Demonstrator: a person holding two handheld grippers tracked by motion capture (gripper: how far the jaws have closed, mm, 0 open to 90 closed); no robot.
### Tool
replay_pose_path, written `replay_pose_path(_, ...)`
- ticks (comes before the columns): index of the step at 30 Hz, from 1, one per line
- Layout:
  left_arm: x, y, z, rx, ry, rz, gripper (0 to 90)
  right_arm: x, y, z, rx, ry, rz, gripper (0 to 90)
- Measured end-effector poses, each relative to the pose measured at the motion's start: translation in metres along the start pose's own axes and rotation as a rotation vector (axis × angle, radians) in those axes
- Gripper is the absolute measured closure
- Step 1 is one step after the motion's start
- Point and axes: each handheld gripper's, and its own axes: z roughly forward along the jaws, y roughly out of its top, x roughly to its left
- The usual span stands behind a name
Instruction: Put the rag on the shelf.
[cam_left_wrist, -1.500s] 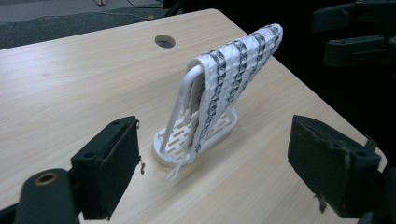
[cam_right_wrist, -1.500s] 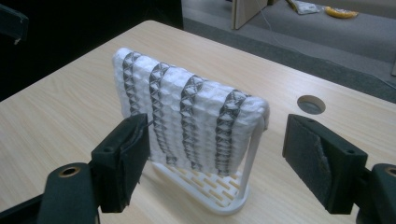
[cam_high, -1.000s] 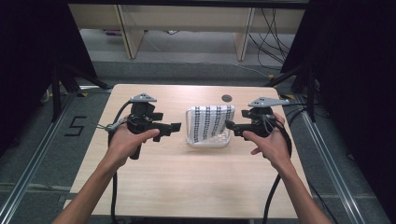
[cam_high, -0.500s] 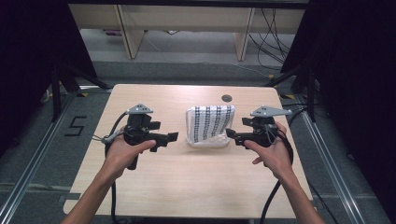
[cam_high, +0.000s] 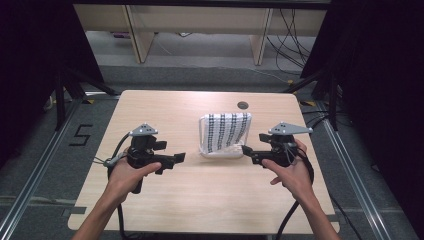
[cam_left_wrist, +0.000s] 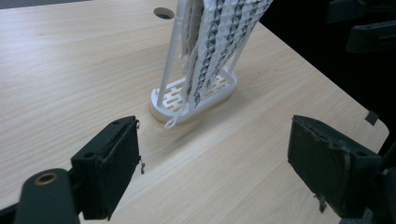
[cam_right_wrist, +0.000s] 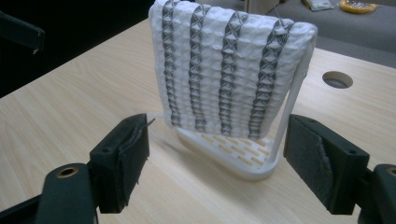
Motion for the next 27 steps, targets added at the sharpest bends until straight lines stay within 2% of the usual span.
replay_pose_path(1, 0.000, -0.002, 0.000, -0.004, 0.004, 0.001, 16.1, -0.002, -0.001, 0.001, -0.011, 0.001, -0.024, 23.5)
replay_pose_path(2, 0.001, -0.003, 0.000, -0.003, 0.001, 0.001, 16.1, 0.001, -0.002, 0.000, 0.007, 0.009, 0.011, 23.6)
replay_pose_path(3, 0.000, -0.004, 0.000, -0.006, 0.003, 0.002, 16.1, -0.001, -0.003, 0.001, -0.007, 0.001, -0.023, 23.5)
replay_pose_path(4, 0.000, -0.006, 0.000, -0.005, 0.006, 0.004, 16.1, 0.002, -0.004, 0.000, 0.007, 0.013, 0.007, 23.5)
replay_pose_path(5, -0.001, -0.007, 0.000, -0.008, 0.008, 0.008, 16.1, 0.000, -0.005, 0.000, -0.001, 0.005, -0.024, 23.5)
replay_pose_path(6, -0.002, -0.008, 0.000, -0.007, 0.005, 0.011, 16.1, 0.001, -0.007, 0.001, -0.002, 0.012, -0.014, 23.5)
replay_pose_path(7, -0.001, -0.010, -0.001, 0.007, 0.008, 0.031, 16.1, 0.003, -0.008, 0.000, -0.005, 0.011, 0.004, 23.5)
replay_pose_path(8, -0.003, -0.012, 0.000, -0.007, 0.011, 0.016, 16.1, 0.004, -0.009, -0.001, 0.008, 0.019, 0.004, 23.6)
replay_pose_path(9, -0.004, -0.014, 0.000, -0.007, 0.009, 0.019, 16.1, 0.004, -0.010, 0.000, -0.014, 0.011, -0.014, 23.6)
replay_pose_path(12, -0.004, -0.020, 0.000, -0.009, -0.001, 0.023, 16.1, 0.006, -0.015, 0.000, -0.009, 0.029, -0.004, 23.6)
replay_pose_path(14, -0.005, -0.023, 0.000, -0.008, 0.001, 0.030, 16.1, 0.006, -0.019, -0.001, 0.004, 0.020, -0.022, 23.5)
replay_pose_path(15, -0.005, -0.026, -0.001, -0.011, 0.002, 0.033, 16.1, 0.009, -0.021, -0.002, 0.015, 0.024, 0.002, 23.5)
replay_pose_path(16, -0.005, -0.028, -0.001, -0.012, 0.005, 0.033, 16.1, 0.008, -0.023, -0.002, 0.011, 0.018, -0.025, 23.5)
replay_pose_path(17, -0.004, -0.031, -0.001, -0.008, 0.002, 0.040, 16.1, 0.009, -0.025, -0.001, 0.010, 0.023, -0.026, 23.5)
replay_pose_path(19, -0.003, -0.037, -0.001, -0.015, 0.003, 0.033, 16.1, 0.012, -0.029, -0.002, 0.024, 0.024, 0.001, 23.4)
replay_pose_path(21, -0.003, -0.042, 0.000, -0.014, -0.002, 0.025, 16.1, 0.013, -0.033, -0.001, 0.022, 0.025, -0.024, 23.3)
replay_pose_path(24, -0.002, -0.049, 0.002, -0.010, 0.000, 0.030, 16.1, 0.016, -0.036, -0.001, 0.034, 0.039, -0.020, 23.1)
replay_pose_path(26, -0.002, -0.054, 0.002, -0.005, 0.003, 0.031, 16.1, 0.016, -0.038, 0.000, 0.029, 0.034, -0.046, 22.0)
replay_pose_path(27, -0.002, -0.057, 0.003, 0.006, -0.002, 0.038, 16.1, 0.017, -0.039, 0.001, 0.040, 0.042, -0.031, 21.9)
